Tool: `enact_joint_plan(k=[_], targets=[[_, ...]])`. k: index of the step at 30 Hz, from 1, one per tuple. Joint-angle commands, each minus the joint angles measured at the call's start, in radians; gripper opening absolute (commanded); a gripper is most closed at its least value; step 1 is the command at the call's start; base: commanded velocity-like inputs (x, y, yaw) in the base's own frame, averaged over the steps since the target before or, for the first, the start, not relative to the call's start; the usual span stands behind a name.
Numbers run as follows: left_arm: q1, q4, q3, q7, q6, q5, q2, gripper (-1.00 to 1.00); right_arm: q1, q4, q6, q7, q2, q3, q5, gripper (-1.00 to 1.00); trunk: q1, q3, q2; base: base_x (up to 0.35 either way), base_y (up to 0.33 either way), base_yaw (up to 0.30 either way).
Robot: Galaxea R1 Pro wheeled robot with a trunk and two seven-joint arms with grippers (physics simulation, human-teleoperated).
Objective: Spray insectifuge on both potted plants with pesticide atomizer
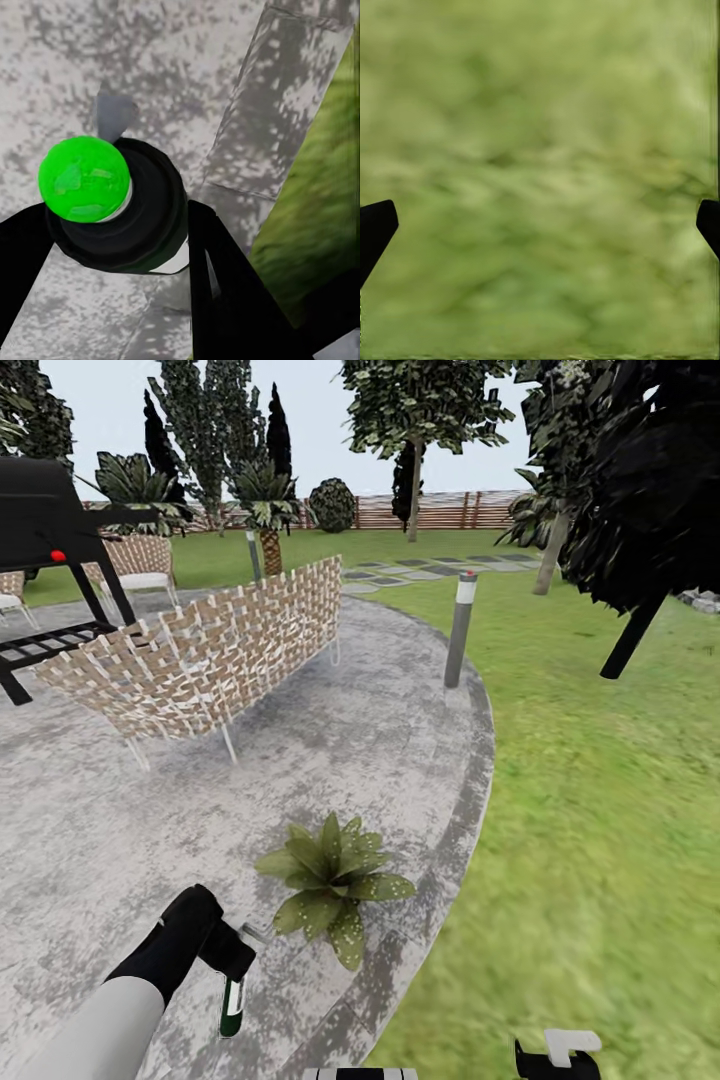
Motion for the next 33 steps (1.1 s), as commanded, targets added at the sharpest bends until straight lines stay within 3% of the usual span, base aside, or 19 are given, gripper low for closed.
enact_joint_plan(k=[1,14,26,33], targets=[[0.000,-0.002,0.003,-0.009,0.003,-0.004,0.000,-1.00,-0.001,0.001,-0.003,-0.002,0.000,0.009,-0.010,1.00,0.000,-0.001,0.000,0.000,0.199,-0.263],[0.000,-0.002,0.000,-0.009,0.003,0.005,0.001,-1.00,-0.001,0.001,-0.003,-0.002,0.000,0.009,-0.010,1.00,0.000,-0.001,0.000,-0.027,0.291,-0.255],[0.000,-0.002,0.002,-0.009,0.003,0.005,0.000,-1.00,-0.001,0.001,-0.003,-0.002,0.000,0.009,-0.010,1.00,0.000,-0.001,0.000,-0.041,0.284,-0.029],[0.000,-0.002,0.001,-0.009,0.003,0.005,0.000,-1.00,-0.001,0.001,-0.003,-0.002,0.000,0.009,-0.010,1.00,0.000,-0.001,0.000,0.027,0.051,-0.253]])
